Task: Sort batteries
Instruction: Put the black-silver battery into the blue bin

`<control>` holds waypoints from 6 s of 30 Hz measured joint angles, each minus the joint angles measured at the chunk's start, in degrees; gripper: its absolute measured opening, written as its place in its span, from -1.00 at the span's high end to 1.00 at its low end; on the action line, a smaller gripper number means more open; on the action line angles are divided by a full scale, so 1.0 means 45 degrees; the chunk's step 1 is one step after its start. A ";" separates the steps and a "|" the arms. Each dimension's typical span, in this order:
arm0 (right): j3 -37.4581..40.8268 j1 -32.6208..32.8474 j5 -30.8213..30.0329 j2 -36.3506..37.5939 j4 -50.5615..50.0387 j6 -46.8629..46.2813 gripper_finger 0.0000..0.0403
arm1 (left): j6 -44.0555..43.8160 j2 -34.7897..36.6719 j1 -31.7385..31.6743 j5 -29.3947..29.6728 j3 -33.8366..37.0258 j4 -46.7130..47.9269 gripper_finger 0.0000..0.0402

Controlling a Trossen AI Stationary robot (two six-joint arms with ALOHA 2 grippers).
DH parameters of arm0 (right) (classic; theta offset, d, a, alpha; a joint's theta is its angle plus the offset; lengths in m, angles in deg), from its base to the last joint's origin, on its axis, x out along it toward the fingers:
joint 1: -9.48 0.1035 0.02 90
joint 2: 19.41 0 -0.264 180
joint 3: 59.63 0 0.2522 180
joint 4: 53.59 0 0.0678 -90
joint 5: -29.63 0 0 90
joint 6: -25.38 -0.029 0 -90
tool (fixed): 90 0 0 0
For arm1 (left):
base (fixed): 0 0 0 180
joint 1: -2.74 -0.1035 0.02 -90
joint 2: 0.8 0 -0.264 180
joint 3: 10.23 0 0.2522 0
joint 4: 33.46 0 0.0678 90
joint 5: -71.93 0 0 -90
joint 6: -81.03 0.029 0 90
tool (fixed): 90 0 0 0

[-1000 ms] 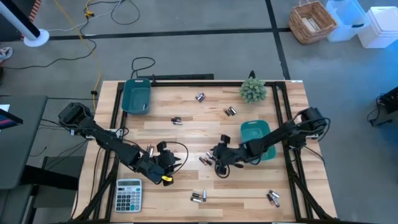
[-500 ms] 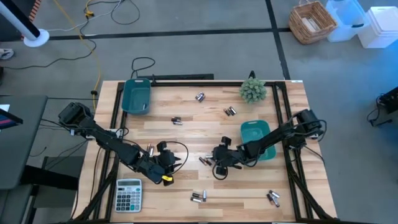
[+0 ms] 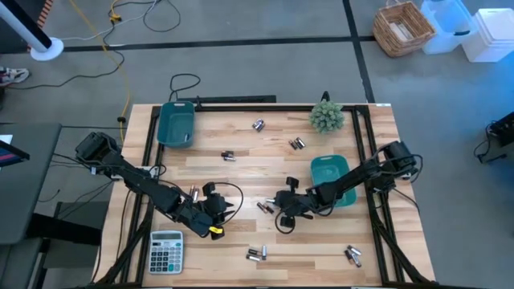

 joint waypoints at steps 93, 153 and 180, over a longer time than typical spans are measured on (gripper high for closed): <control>-1.9715 -0.8158 0.7174 -0.9209 -0.0739 0.5995 0.72 | 0.1897 0.4905 0.4061 1.0511 0.0049 0.2373 0.56; -2.0084 -0.8291 0.6826 -1.0869 0.4029 0.2982 0.72 | 0.1302 0.6382 0.3002 1.1312 0.0049 0.2632 0.56; -2.0037 -0.8038 0.6994 -1.1094 0.1706 0.3281 0.72 | 0.1273 0.6382 0.3002 1.1283 0.0049 0.2612 0.56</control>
